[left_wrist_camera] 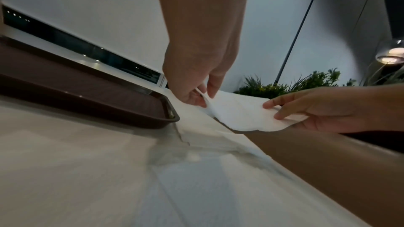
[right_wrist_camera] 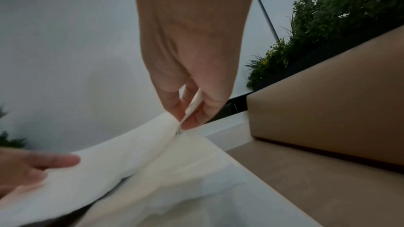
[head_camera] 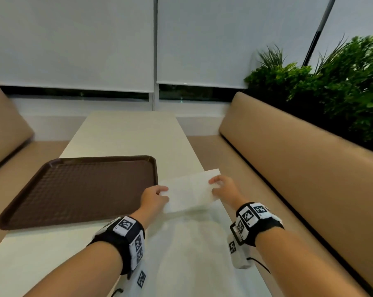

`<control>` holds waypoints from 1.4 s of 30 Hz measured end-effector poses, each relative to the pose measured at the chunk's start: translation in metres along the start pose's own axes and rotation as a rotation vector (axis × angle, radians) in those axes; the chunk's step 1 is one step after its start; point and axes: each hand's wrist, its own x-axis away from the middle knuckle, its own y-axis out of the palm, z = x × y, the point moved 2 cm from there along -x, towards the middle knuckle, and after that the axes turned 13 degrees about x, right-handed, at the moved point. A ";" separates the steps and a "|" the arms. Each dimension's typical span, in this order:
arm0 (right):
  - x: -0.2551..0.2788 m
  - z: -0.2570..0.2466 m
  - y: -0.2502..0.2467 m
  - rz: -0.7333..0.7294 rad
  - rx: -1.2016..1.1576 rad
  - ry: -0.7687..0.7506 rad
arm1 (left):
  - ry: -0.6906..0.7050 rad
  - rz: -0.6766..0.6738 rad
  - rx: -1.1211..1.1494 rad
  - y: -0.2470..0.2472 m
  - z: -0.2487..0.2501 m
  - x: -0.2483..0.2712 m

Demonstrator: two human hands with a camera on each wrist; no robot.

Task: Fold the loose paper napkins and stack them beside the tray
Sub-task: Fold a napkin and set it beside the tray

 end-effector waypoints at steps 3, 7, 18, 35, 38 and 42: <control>-0.019 0.010 0.017 0.043 0.181 0.001 | -0.008 -0.014 -0.139 0.007 -0.008 -0.014; -0.027 0.024 0.039 -0.008 0.369 -0.003 | 0.013 -0.018 -0.283 0.012 -0.017 -0.024; -0.016 0.034 0.057 -0.030 0.705 -0.040 | 0.013 -0.133 -0.682 0.029 -0.007 -0.010; 0.080 -0.050 0.099 -0.358 0.796 -0.455 | 0.208 -0.199 -0.444 -0.113 0.017 0.169; 0.094 -0.068 0.085 -0.308 0.682 -0.513 | 0.186 -0.136 -0.346 -0.144 0.010 0.199; 0.124 -0.096 0.058 -0.237 0.630 -0.676 | 0.226 -0.050 -0.299 -0.167 0.011 0.221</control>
